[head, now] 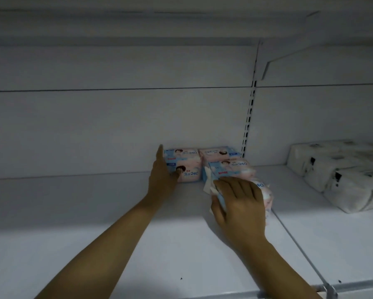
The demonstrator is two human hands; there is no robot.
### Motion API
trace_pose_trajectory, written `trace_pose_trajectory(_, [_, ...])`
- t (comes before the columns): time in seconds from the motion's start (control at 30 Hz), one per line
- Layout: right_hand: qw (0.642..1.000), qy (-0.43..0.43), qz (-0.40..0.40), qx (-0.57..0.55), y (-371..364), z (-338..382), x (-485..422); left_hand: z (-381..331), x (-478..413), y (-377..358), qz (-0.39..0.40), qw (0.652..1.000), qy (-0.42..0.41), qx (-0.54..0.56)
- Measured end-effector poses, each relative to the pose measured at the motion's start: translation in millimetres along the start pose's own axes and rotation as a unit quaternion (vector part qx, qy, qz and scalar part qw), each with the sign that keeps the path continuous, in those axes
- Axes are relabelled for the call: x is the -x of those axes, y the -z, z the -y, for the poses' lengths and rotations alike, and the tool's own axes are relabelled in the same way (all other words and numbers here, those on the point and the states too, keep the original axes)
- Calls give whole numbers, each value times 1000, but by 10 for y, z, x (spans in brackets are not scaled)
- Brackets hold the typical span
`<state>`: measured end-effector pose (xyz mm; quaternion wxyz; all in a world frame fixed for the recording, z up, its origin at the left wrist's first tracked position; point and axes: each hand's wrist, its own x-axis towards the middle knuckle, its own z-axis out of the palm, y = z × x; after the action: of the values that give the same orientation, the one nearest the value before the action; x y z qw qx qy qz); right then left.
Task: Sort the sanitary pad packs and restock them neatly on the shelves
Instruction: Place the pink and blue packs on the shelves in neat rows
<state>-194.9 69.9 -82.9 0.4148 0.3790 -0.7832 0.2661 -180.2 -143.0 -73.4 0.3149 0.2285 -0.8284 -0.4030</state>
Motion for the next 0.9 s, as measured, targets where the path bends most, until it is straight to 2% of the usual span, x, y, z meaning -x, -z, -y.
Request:
trace_pose_trajectory(0.13, [1000,-11,-5,-18,0,7,7,93,153,55,-39,996,62,50])
trace_pose_trajectory(0.37, [999,-15,-12,-32,-17,-6,16,20,397,144,-29,998,48,27])
trace_pose_trajectory(0.53, [997,-11,-16,-75,35,18,5,-170,723,415,-57,998,-12,-16])
trace_pose_trajectory(0.63, [991,42,-23,-128,126,195,-20,-255,1004,704,-65,992,-80,-76])
trace_pose_trajectory(0.77, [974,99,33,-200,220,773,-134,-310,1308,1129,-73,966,-164,-184])
trace_pose_trajectory(0.9, [953,126,81,-264,171,1498,-126,-185,1669,1719,-96,951,-174,-237])
